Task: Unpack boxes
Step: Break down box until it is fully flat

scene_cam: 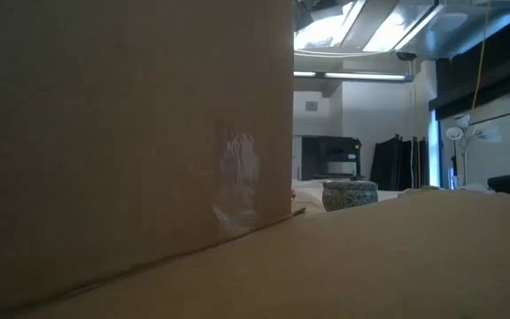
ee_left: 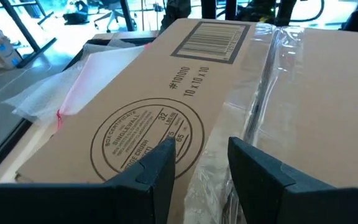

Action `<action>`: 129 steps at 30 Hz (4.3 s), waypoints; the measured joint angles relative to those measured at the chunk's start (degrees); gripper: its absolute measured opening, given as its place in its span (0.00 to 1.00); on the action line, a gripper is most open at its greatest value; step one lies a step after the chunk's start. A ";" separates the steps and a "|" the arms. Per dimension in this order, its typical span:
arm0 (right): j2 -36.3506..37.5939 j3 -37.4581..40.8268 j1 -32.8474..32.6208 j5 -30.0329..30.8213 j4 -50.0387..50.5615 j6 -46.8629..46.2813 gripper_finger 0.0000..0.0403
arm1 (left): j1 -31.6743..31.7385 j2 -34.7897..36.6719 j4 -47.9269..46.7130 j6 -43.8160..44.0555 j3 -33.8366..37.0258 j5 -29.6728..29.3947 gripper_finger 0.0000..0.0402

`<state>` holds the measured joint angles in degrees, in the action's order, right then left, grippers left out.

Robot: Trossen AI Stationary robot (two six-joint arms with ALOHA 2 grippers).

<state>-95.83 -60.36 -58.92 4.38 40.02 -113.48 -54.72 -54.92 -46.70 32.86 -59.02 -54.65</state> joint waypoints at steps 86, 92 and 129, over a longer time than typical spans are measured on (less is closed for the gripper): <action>-13.75 -18.45 35.73 38.24 -29.95 85.55 0.45 | 3.79 -17.28 -27.43 13.81 -17.20 5.51 0.35; -13.51 -18.40 38.89 41.16 -23.00 85.53 0.45 | 9.67 -17.29 -33.27 13.58 -17.13 2.74 0.35; -0.20 -18.36 5.68 26.20 -5.01 52.70 0.45 | 4.64 -34.54 6.91 -3.44 -23.80 15.71 0.35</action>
<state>-96.03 -78.72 -53.23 30.58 35.01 -60.78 -50.08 -89.46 -39.79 29.42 -82.83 -38.94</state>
